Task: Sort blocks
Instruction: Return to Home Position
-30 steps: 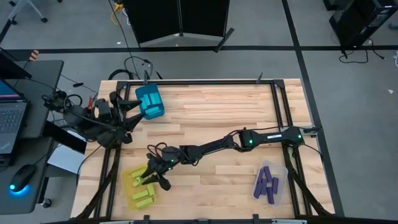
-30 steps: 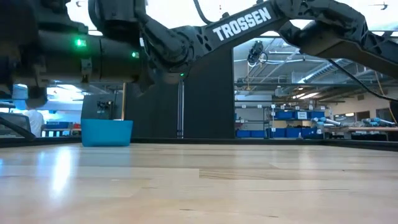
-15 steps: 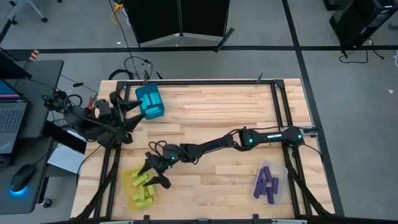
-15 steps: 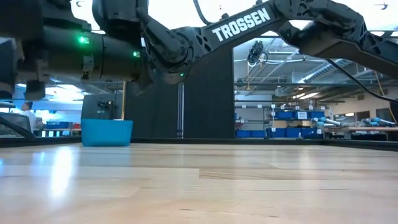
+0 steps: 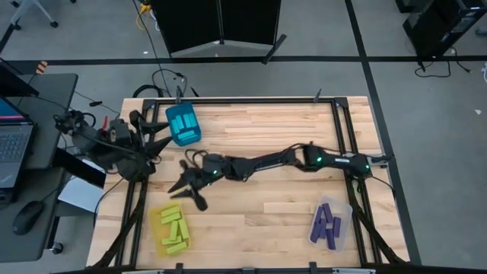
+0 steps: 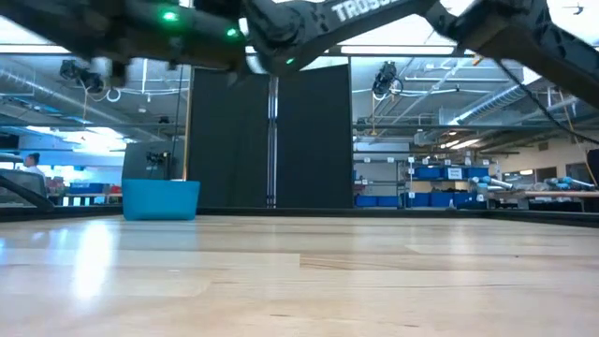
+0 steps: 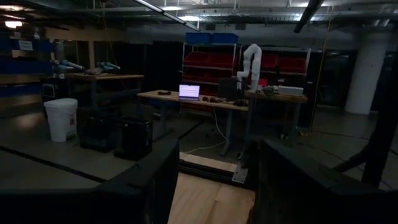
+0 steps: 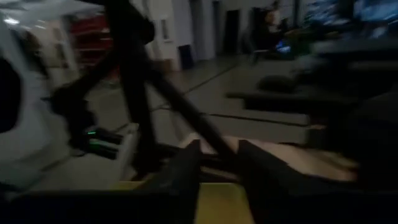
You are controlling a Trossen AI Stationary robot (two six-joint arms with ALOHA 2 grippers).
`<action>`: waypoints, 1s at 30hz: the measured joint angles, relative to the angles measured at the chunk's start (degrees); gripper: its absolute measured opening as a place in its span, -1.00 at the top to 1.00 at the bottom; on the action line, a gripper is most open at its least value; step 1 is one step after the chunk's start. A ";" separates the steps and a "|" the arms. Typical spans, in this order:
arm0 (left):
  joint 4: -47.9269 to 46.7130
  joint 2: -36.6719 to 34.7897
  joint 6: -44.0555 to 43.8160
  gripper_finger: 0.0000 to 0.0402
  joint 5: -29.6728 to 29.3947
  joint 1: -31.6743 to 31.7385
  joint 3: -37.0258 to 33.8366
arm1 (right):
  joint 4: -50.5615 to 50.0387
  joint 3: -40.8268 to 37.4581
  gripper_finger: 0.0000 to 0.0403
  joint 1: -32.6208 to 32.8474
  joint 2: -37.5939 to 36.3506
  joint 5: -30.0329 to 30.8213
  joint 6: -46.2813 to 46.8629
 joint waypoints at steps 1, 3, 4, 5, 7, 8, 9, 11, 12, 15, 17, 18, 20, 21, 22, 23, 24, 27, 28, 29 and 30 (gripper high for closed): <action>-0.47 -0.40 0.00 -0.13 -0.12 0.00 0.00 | 0.58 -2.80 0.46 -0.41 -2.04 0.84 -1.02; -1.08 -0.96 0.00 -0.06 -0.20 0.00 0.00 | 2.34 -10.29 0.67 -1.16 -7.13 1.76 -3.06; -1.14 -1.13 0.00 -0.03 -0.20 0.00 0.00 | 3.89 -14.92 0.77 -1.44 -10.27 2.30 -4.02; -1.42 -1.15 0.02 0.02 -0.22 0.00 0.00 | 5.62 -19.82 0.88 -1.78 -13.45 2.86 -5.05; -2.05 -1.15 0.17 0.13 -0.20 0.00 0.00 | 9.25 -30.16 0.95 -2.30 -20.64 5.56 -6.97; -2.26 -1.11 0.33 0.19 -0.21 0.03 0.00 | 10.72 -34.84 0.94 -2.59 -24.31 7.48 -7.41; -2.24 -1.07 0.59 0.26 -0.25 0.07 0.00 | 11.73 -39.48 0.92 -2.96 -28.31 9.44 -7.92; -1.86 -0.97 1.50 0.40 -0.25 0.13 0.00 | 12.00 -47.85 0.88 -3.74 -36.43 13.06 -8.88; -1.94 -0.97 1.61 0.47 -0.27 0.15 0.00 | 11.93 -51.59 0.88 -4.08 -40.20 14.34 -9.35; -2.99 -1.01 1.71 0.71 -0.32 0.15 -0.11 | 10.48 -62.27 0.94 -4.59 -51.58 16.85 -11.10; -3.71 -1.04 1.71 0.87 -0.74 0.15 -1.02 | 9.57 -68.57 0.96 -4.49 -59.40 18.99 -12.34; -3.89 -1.04 1.71 0.93 -1.08 0.15 -1.76 | 9.54 -71.68 0.96 -4.44 -63.16 20.45 -12.54; -3.45 -1.02 1.79 0.96 -1.47 0.17 -3.65 | 9.57 -77.41 0.94 -4.43 -70.47 23.31 -12.71; -2.64 -1.03 2.15 0.95 -1.56 0.16 -4.76 | 9.24 -80.32 0.94 -4.45 -73.85 24.47 -12.95; -1.48 -1.06 2.60 0.95 -1.58 0.17 -5.96 | 8.76 -83.16 0.94 -4.45 -77.10 25.39 -13.22; -0.43 -1.18 2.83 0.95 -1.58 0.16 -7.31 | 8.40 -85.91 0.94 -4.45 -80.30 26.06 -13.37; 0.86 -1.27 2.93 0.95 -1.55 0.15 -8.76 | 7.97 -88.66 0.95 -4.42 -83.46 26.44 -13.47; 5.13 -1.32 2.99 0.98 -1.41 0.24 -13.67 | 7.73 -96.46 0.97 -4.39 -92.55 26.62 -13.26; 6.39 -1.32 2.99 0.98 -1.31 0.39 -15.47 | 7.55 -99.07 0.97 -4.41 -95.21 26.64 -13.16; 8.15 -1.32 3.00 0.98 -1.22 0.63 -17.34 | 7.20 -101.56 0.97 -4.41 -97.74 26.65 -12.98; 9.87 -1.37 3.04 0.98 -0.90 1.04 -19.24 | 6.85 -103.92 0.97 -4.41 -100.18 26.67 -12.75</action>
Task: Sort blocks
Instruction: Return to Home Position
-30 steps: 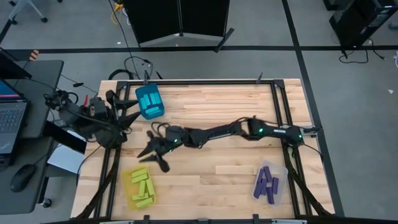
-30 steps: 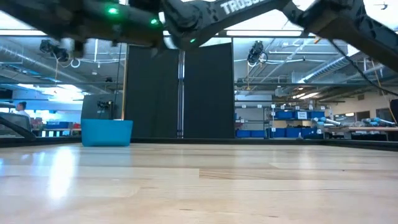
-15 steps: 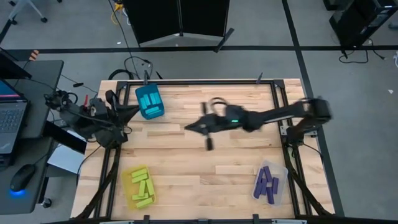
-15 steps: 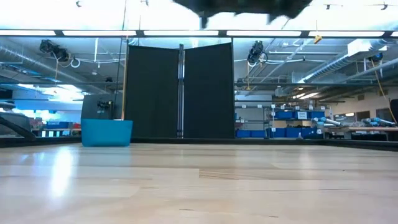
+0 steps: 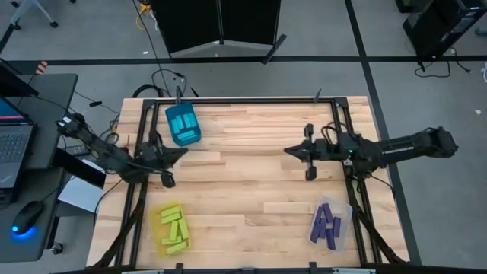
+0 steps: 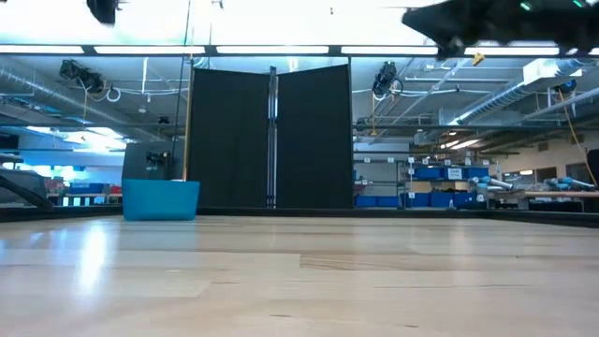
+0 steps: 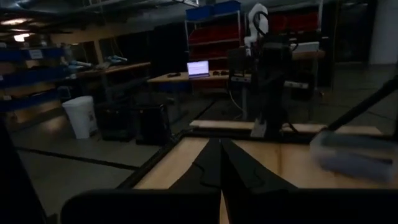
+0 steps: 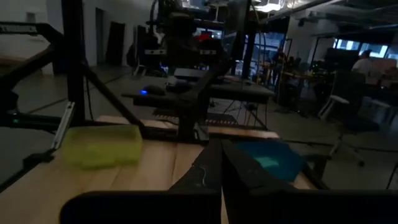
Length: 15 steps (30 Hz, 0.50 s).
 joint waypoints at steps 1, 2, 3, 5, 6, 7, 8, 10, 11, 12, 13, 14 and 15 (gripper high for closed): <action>1.67 -0.13 0.02 0.98 0.90 0.55 -1.90 | 0.05 -2.31 0.97 -0.01 -2.34 0.04 0.34; 3.82 -0.31 0.01 0.98 2.51 1.34 -3.93 | 0.03 -4.50 0.97 -0.09 -4.60 0.03 0.62; 6.50 -0.39 -0.02 0.98 4.63 2.23 -5.70 | 0.09 -6.43 0.97 -0.09 -6.72 -0.03 0.90; 11.52 -0.43 -0.03 0.99 8.84 4.34 -9.40 | 0.10 -10.06 0.97 -0.09 -10.44 -0.28 1.47; 13.21 -0.41 -0.02 0.99 10.65 5.49 -11.00 | -0.03 -11.51 0.97 -0.09 -12.24 -0.31 1.77; 14.37 -0.38 -0.07 0.99 11.67 6.73 -12.40 | -0.21 -12.72 0.97 -0.09 -13.88 -0.31 1.92; 15.15 -0.37 -0.16 0.99 12.30 7.96 -13.65 | -0.29 -13.78 0.97 -0.09 -15.41 -0.40 2.06; 16.27 -0.43 -0.67 0.99 13.67 10.61 -15.78 | -1.44 -15.63 0.97 -0.09 -18.35 -1.10 2.10; 16.75 -0.41 -0.91 0.99 15.10 11.90 -16.76 | -2.24 -16.14 0.97 -0.09 -19.51 -1.80 2.14; 16.81 -0.41 -1.33 0.99 16.98 13.09 -17.44 | -3.42 -16.45 0.97 -0.09 -20.78 -2.46 2.16; 16.84 -0.48 -1.46 0.99 18.70 14.17 -17.88 | -4.65 -16.62 0.97 -0.11 -21.99 -2.87 2.16; 16.85 -0.72 -1.54 0.99 19.96 15.07 -18.21 | -6.18 -16.67 0.97 -0.11 -23.07 -2.98 2.16; 17.07 -0.98 -1.55 0.99 20.82 15.84 -18.62 | -8.23 -16.67 0.97 -0.21 -24.23 -3.12 2.13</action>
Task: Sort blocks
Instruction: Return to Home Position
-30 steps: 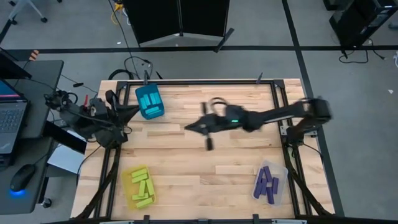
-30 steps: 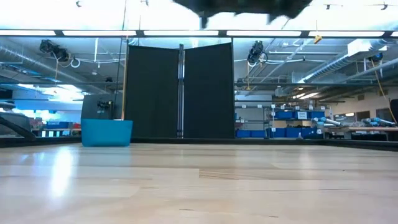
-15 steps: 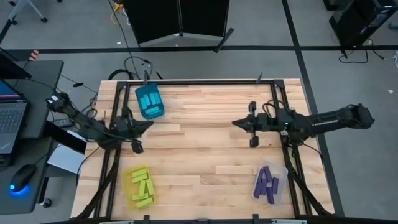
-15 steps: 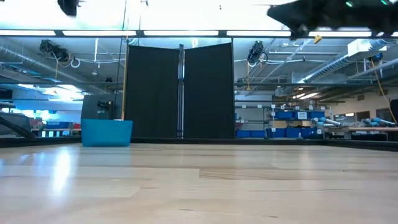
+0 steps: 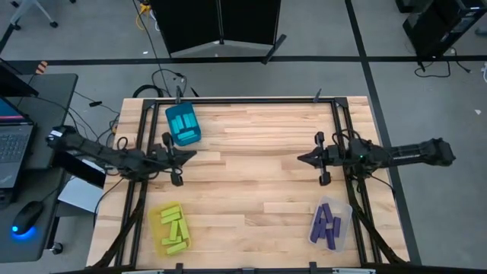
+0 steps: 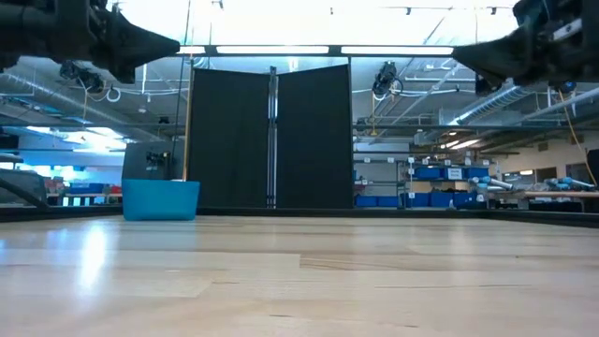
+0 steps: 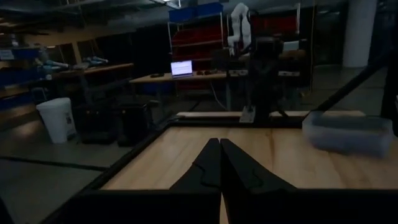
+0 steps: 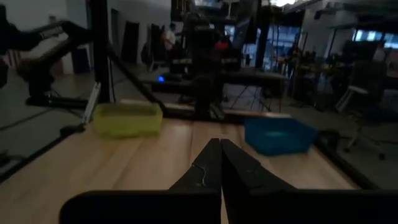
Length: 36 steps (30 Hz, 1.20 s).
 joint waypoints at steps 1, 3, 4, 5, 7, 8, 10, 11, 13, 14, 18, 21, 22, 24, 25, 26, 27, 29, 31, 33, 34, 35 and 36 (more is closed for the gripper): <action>-0.04 -0.32 -0.03 0.99 0.71 0.66 -0.40 | -2.00 0.00 0.97 -0.22 -1.19 -0.03 0.01; -0.36 -1.22 -0.05 0.99 2.20 1.44 -1.24 | -5.19 -0.01 0.97 -0.77 -3.55 -0.88 0.17; -0.78 -2.09 0.00 0.99 3.16 1.59 -1.66 | -6.38 -0.02 0.97 -1.08 -4.84 -1.81 0.15; -1.13 -3.22 0.08 0.99 4.18 1.68 -1.93 | -7.28 -0.02 0.97 -1.45 -6.08 -2.68 0.13; -3.92 -6.11 0.01 0.99 4.65 1.68 -2.03 | -9.24 -0.02 0.97 -2.43 -8.56 -3.92 0.14; -5.93 -7.71 -0.04 0.99 4.64 1.68 -2.03 | -10.40 -0.02 0.97 -2.91 -9.84 -4.23 0.17; -9.44 -11.21 -0.21 0.99 4.62 1.68 -2.06 | -12.55 -0.02 0.97 -3.93 -12.28 -5.21 0.26; -10.82 -13.13 -0.25 0.99 4.52 1.68 -2.07 | -13.15 -0.02 0.97 -4.33 -13.37 -5.75 0.43; -14.14 -16.59 -0.40 0.99 4.00 1.68 -2.07 | -14.09 -0.02 0.97 -4.99 -15.29 -6.80 0.47; -15.91 -18.13 -0.50 0.99 3.29 1.68 -2.07 | -14.90 -0.02 0.97 -5.19 -16.09 -6.90 0.47; -21.98 -22.67 -1.64 0.99 2.30 1.68 -2.09 | -16.56 -0.62 0.97 -5.90 -18.23 -6.91 0.59; -23.99 -24.80 -1.91 0.99 2.29 1.68 -2.09 | -16.52 -2.23 0.97 -6.34 -19.59 -6.92 0.69; -24.49 -25.23 -1.89 0.99 2.40 1.68 -2.09 | -16.56 -2.77 0.97 -6.49 -20.09 -6.95 0.98; -25.11 -26.01 -1.60 0.99 3.43 1.68 -2.09 | -16.21 -3.72 0.97 -6.81 -21.11 -7.61 1.20; -25.13 -26.22 -1.49 0.99 4.02 1.68 -2.09 | -16.21 -4.22 0.97 -7.00 -21.70 -8.20 1.40; -25.36 -26.30 -1.49 0.99 4.62 1.68 -2.09 | -16.19 -4.71 0.97 -7.23 -22.29 -8.59 1.62; -25.74 -26.34 -1.51 0.99 5.48 1.68 -2.11 | -16.21 -5.27 0.97 -7.47 -22.96 -9.17 1.99; -24.53 -26.44 -1.55 0.99 6.42 1.68 -3.37 | -17.38 -5.66 0.97 -8.08 -24.14 -10.47 2.24; -21.15 -26.51 -1.47 0.99 6.91 1.68 -5.87 | -17.92 -5.66 0.96 -8.75 -24.90 -11.40 2.58; -17.52 -26.51 -1.55 0.99 7.14 1.72 -8.82 | -17.93 -5.66 0.96 -9.53 -24.80 -12.46 2.58; -17.75 -26.38 -1.86 0.99 7.33 1.80 -8.77 | -18.12 -5.66 0.96 -9.95 -24.79 -12.88 2.63; -17.63 -26.25 -2.18 0.99 7.49 1.86 -8.78 | -18.25 -5.66 0.96 -10.34 -24.79 -13.19 2.68; -17.43 -26.28 -2.22 0.99 7.94 1.97 -8.78 | -18.39 -5.66 0.96 -10.77 -24.79 -13.70 2.78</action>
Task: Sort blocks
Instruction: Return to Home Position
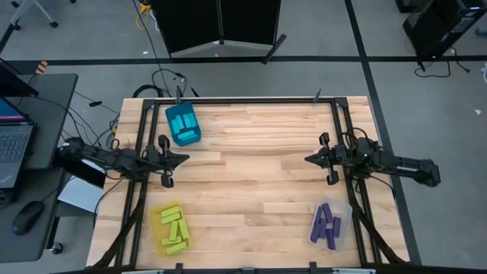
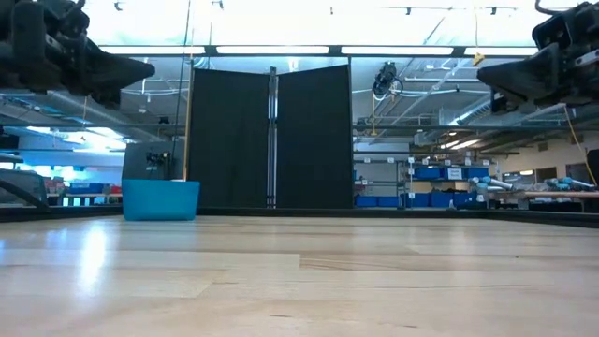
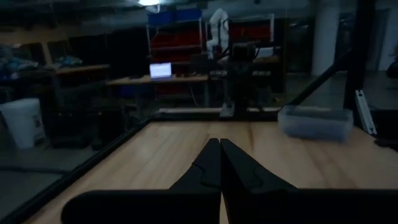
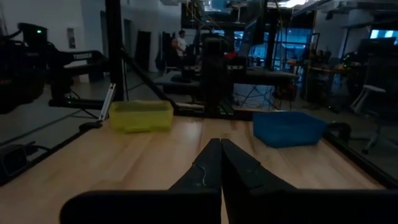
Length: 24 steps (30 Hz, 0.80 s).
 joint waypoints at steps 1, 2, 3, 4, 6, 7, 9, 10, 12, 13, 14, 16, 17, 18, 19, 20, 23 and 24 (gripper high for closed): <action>0.77 -0.05 0.55 0.99 0.78 0.13 0.00 | -0.01 0.00 0.96 -0.48 0.01 -0.71 0.01; 1.39 -0.16 1.14 0.99 1.87 0.34 0.00 | 0.08 0.00 0.96 -0.96 0.02 -1.82 -0.02; 1.70 -0.21 1.81 0.99 2.74 0.69 0.00 | 0.25 0.01 0.96 -1.49 0.00 -3.30 -0.04; 1.76 -0.19 2.06 0.99 3.85 1.34 0.00 | 0.51 0.01 0.96 -2.14 0.00 -5.05 -0.02; 0.34 -0.14 2.01 0.99 5.68 3.33 0.00 | 0.77 0.02 0.96 -3.67 0.00 -8.40 0.10; -0.60 -0.12 1.76 0.99 6.88 4.58 0.00 | 0.87 0.02 0.96 -4.57 0.00 -9.56 0.43; -1.37 -0.10 0.66 0.99 10.33 7.61 0.00 | 0.95 0.02 0.96 -6.37 0.02 -11.29 0.90; -1.36 -0.10 0.22 0.99 13.12 9.27 -0.01 | 1.00 0.02 0.96 -7.24 0.00 -12.18 1.29; -0.87 -0.10 -0.74 0.99 18.57 12.70 -0.02 | 1.09 0.02 0.96 -8.81 0.02 -13.94 1.82; -0.78 -0.11 -1.12 0.99 20.21 14.31 -0.02 | 1.12 0.02 0.96 -9.45 0.02 -14.68 2.10; -0.88 -0.12 -1.39 0.99 21.09 15.83 -0.02 | 1.14 0.02 0.96 -10.02 0.02 -15.22 2.35; -1.40 -0.10 -2.22 0.99 21.35 18.27 -0.02 | 1.14 0.02 0.96 -10.93 0.02 -15.49 2.81; -1.59 -0.10 -2.34 0.99 21.70 19.25 -0.02 | 1.14 0.02 0.96 -11.36 0.02 -15.47 2.82; -1.40 -0.10 -2.47 0.99 22.51 19.99 -0.02 | 1.13 0.04 0.96 -11.76 0.02 -15.27 2.87; -1.00 -0.10 -2.53 0.99 23.14 20.63 -0.02 | 1.11 0.04 0.96 -12.08 0.02 -14.67 3.14; -0.71 -0.11 -2.55 0.99 23.20 21.08 -0.02 | 1.07 0.04 0.96 -12.31 0.02 -13.57 3.25; -0.95 -0.10 -2.54 0.98 21.50 21.69 -0.02 | 0.90 0.04 0.96 -12.42 0.02 -9.69 3.39; -1.04 -0.10 -2.55 0.98 20.57 21.76 -0.02 | 0.88 0.04 0.96 -12.40 0.02 -8.12 3.37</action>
